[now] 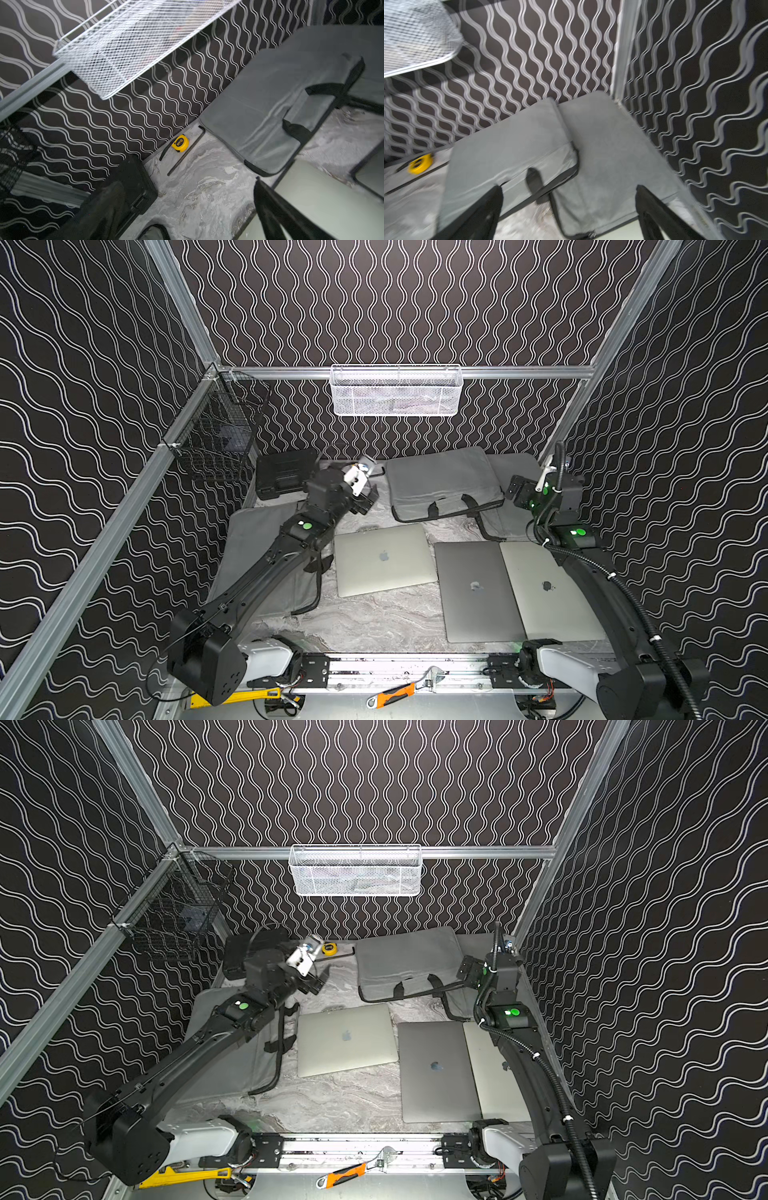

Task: Open the zippered laptop bag and take out the laptop
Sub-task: Reset both arms

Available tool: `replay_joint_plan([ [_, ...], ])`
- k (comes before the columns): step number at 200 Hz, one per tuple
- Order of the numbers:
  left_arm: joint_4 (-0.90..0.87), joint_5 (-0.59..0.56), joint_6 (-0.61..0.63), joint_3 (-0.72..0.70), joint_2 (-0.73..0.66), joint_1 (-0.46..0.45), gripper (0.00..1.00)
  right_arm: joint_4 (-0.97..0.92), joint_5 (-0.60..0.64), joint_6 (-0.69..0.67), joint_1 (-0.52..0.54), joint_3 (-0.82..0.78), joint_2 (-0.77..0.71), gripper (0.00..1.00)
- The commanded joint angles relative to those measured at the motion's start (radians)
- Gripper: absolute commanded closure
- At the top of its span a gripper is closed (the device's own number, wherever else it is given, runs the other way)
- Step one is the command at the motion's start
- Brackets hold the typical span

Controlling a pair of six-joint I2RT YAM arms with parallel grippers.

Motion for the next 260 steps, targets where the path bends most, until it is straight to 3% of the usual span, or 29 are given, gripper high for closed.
replay_joint_plan([
  [1, 0.129, 0.063, -0.174, -0.062, -0.018, 0.088, 0.01, 0.174, 0.164, -0.035, -0.006, -0.072, 0.001, 0.0],
  [18, 0.138, 0.05, -0.238, -0.096, -0.015, 0.158, 0.01, 0.212, 0.22, 0.041, -0.023, -0.141, -0.002, 0.0],
  [39, 0.114, -0.002, -0.223, -0.104, 0.008, 0.187, 0.02, 0.343, 0.257, 0.07, -0.027, -0.285, -0.013, 0.01],
  [85, 0.23, -0.131, -0.284, -0.231, 0.042, 0.257, 0.01, 0.864, 0.24, -0.058, -0.028, -0.626, 0.018, 0.0],
  [108, 0.287, -0.143, -0.301, -0.263, 0.071, 0.271, 0.01, 0.983, 0.222, -0.106, -0.028, -0.676, 0.093, 0.0],
  [124, 0.345, -0.253, -0.324, -0.313, 0.067, 0.271, 0.02, 1.036, 0.176, -0.121, -0.028, -0.685, 0.151, 0.0],
  [140, 0.484, -0.347, -0.338, -0.411, 0.028, 0.272, 0.01, 1.072, 0.144, -0.126, -0.028, -0.695, 0.192, 0.0],
  [166, 0.816, -0.322, -0.167, -0.61, 0.02, 0.272, 0.01, 1.136, 0.114, -0.134, -0.034, -0.723, 0.233, 0.01],
  [177, 0.914, -0.37, -0.138, -0.646, 0.039, 0.272, 0.01, 1.215, 0.072, -0.133, -0.047, -0.757, 0.26, 0.0],
  [200, 0.867, -0.413, -0.163, -0.637, 0.032, 0.268, 0.01, 1.44, 0.023, -0.151, -0.055, -0.824, 0.347, 0.0],
  [246, 0.655, -0.385, -0.263, -0.572, 0.021, 0.268, 0.01, 1.326, -0.057, -0.135, -0.081, -0.77, 0.378, 0.0],
  [260, 0.718, -0.365, -0.3, -0.618, 0.017, 0.269, 0.01, 1.433, -0.077, -0.154, -0.091, -0.79, 0.42, 0.0],
])
